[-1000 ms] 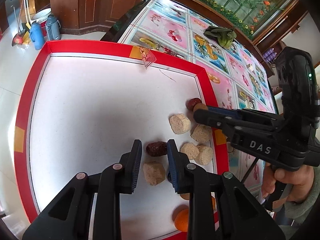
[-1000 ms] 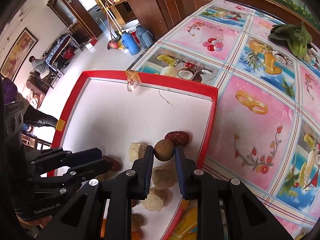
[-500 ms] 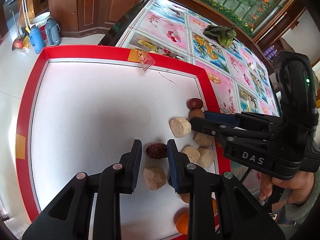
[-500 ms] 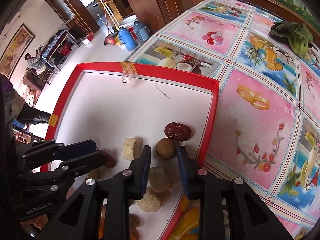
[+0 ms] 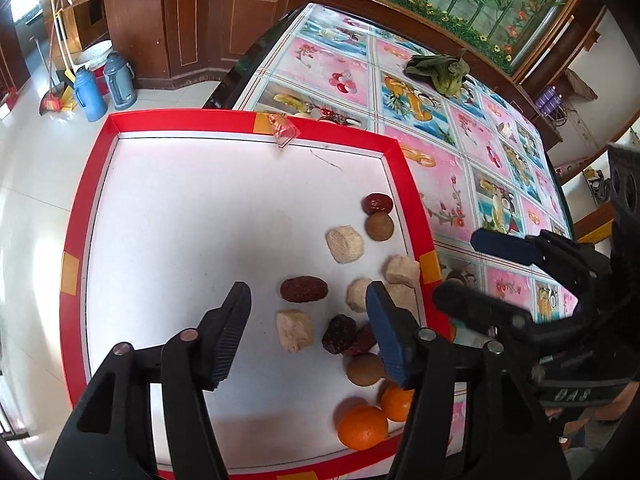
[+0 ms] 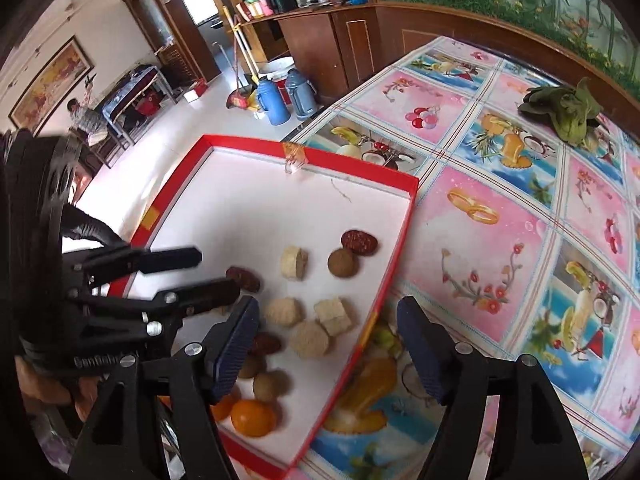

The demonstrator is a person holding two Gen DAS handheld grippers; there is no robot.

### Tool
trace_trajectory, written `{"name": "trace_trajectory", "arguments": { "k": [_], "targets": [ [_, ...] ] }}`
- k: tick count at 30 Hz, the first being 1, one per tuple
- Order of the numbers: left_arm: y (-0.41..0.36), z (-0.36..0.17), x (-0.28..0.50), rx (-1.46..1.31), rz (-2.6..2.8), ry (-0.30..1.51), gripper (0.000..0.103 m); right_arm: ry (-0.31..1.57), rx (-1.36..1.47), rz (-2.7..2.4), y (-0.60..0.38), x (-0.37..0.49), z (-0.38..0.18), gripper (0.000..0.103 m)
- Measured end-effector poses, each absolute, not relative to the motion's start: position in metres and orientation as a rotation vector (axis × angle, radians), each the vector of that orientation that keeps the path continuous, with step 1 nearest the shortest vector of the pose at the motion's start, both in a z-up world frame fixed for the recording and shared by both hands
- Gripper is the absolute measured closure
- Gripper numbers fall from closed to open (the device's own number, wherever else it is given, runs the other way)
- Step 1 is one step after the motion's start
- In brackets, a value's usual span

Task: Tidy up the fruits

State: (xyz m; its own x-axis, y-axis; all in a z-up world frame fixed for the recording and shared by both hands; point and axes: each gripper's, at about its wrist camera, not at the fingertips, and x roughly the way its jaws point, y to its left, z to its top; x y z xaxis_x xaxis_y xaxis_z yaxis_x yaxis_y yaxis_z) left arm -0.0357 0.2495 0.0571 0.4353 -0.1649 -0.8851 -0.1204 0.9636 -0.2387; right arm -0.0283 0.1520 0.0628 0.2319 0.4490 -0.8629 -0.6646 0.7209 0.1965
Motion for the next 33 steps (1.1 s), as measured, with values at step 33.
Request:
{"name": "trace_trajectory", "arguments": {
  "k": [33],
  "targets": [
    [0.226,0.087,-0.104,-0.084,0.186,1.056,0.013,1.109,-0.247,0.827,0.11,-0.097,0.071,0.001]
  ]
}}
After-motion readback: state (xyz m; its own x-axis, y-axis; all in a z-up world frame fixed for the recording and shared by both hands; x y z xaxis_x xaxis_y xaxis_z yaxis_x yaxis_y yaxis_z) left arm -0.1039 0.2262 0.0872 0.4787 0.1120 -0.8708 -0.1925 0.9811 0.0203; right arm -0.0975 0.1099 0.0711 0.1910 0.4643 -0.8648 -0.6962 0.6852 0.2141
